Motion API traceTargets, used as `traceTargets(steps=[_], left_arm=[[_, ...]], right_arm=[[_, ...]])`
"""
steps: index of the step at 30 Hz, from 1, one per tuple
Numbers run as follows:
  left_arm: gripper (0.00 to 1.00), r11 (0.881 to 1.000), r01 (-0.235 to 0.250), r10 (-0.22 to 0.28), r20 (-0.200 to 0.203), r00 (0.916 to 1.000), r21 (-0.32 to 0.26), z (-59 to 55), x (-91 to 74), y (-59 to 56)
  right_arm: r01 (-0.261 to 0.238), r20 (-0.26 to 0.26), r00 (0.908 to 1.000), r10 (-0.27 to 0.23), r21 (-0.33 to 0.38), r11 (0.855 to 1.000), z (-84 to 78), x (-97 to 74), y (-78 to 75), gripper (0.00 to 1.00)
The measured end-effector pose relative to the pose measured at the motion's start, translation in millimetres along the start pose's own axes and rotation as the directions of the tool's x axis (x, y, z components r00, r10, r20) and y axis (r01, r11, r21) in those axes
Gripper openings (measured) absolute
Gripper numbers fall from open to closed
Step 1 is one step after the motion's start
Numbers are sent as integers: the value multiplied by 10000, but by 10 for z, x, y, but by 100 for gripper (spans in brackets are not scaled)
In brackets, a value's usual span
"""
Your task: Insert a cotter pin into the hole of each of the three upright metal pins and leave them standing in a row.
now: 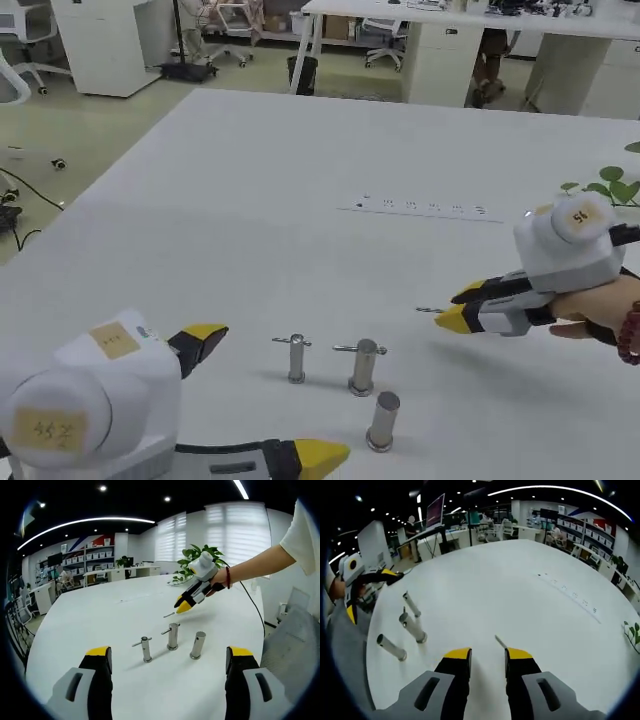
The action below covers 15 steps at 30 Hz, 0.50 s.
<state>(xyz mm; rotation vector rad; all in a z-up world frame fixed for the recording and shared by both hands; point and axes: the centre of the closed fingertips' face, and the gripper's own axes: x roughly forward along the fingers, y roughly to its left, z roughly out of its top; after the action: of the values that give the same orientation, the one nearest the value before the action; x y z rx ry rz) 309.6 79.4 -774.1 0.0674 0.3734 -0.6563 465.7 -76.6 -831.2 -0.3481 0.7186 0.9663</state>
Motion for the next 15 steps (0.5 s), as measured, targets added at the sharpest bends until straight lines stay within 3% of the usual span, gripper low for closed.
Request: traceTargets(steps=[10, 15], left_arm=[[93, 9998, 8, -8, 22, 10000, -183, -4, -2, 9], [93, 9997, 3, -4, -23, 10000, -241, -24, -2, 12]], right_arm=[[107, -643, 9979, -96, 175, 9998, -129, 153, -200, 26], [-29, -920, 9958, 25, -35, 10000, -182, 199, -210, 22]])
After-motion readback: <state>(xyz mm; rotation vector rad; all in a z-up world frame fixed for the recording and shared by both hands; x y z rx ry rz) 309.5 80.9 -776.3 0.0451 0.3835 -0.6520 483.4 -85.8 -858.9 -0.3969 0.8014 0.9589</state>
